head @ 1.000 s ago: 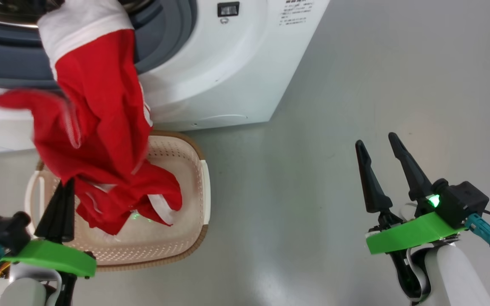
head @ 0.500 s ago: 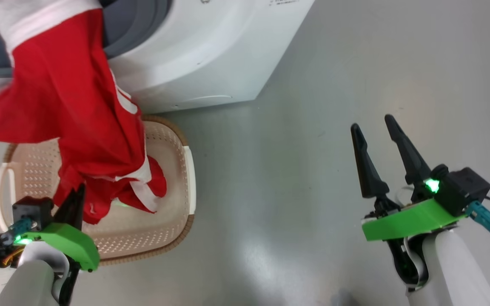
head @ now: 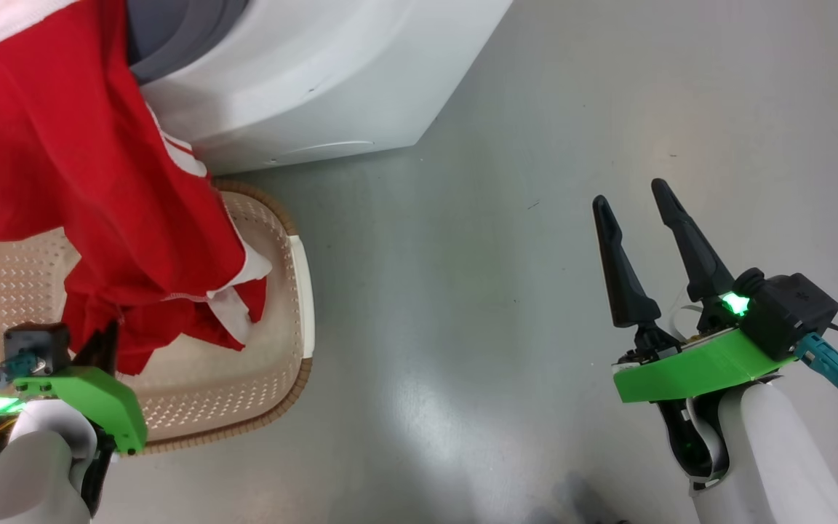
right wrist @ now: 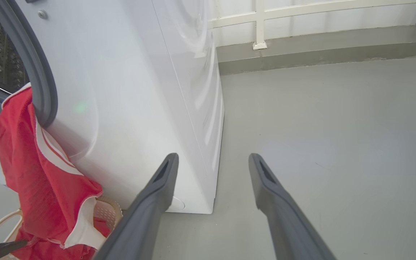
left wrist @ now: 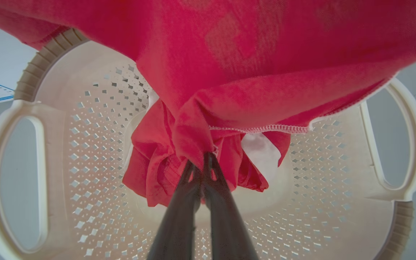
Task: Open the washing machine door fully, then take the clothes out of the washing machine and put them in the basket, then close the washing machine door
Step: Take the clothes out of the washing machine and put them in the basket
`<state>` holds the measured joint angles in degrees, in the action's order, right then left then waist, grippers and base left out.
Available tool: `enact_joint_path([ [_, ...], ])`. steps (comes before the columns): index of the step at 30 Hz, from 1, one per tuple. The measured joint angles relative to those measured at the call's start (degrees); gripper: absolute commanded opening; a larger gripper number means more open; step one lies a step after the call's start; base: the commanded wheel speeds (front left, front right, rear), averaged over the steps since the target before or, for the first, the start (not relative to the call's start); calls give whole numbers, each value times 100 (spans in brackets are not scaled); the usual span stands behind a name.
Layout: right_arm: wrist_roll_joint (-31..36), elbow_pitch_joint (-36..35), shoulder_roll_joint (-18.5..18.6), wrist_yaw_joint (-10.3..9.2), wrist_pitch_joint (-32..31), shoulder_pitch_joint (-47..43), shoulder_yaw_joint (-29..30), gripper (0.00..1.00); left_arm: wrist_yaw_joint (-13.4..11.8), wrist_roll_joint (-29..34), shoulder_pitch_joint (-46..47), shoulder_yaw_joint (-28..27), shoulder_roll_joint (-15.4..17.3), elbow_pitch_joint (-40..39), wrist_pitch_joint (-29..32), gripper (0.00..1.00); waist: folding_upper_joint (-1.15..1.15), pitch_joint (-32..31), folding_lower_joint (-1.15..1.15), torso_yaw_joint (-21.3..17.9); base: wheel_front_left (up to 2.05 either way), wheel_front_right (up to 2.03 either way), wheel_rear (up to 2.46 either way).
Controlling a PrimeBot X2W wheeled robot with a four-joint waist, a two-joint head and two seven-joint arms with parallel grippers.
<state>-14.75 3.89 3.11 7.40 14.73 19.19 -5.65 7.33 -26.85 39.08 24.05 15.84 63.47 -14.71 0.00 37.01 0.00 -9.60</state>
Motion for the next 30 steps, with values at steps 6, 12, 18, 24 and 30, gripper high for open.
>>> enact_joint_path([
  [6,-3,-3,0,0,0,87,-46,100,0,-176,81,153,13,110,0,100,0,0,0,-24,0,0,0],
  [12,-3,1,0,0,0,92,-44,100,0,-443,120,380,24,89,0,100,0,-46,0,29,0,0,0],
  [18,4,26,0,0,0,92,-27,100,0,-567,118,466,53,-307,0,100,0,-114,0,111,0,0,0],
  [24,10,48,2,0,0,82,54,100,0,-714,95,391,134,-940,0,100,0,-216,0,213,0,0,0],
  [30,43,68,2,0,0,76,66,100,0,-713,-161,-15,218,-1642,0,100,0,-322,0,312,0,0,0],
])
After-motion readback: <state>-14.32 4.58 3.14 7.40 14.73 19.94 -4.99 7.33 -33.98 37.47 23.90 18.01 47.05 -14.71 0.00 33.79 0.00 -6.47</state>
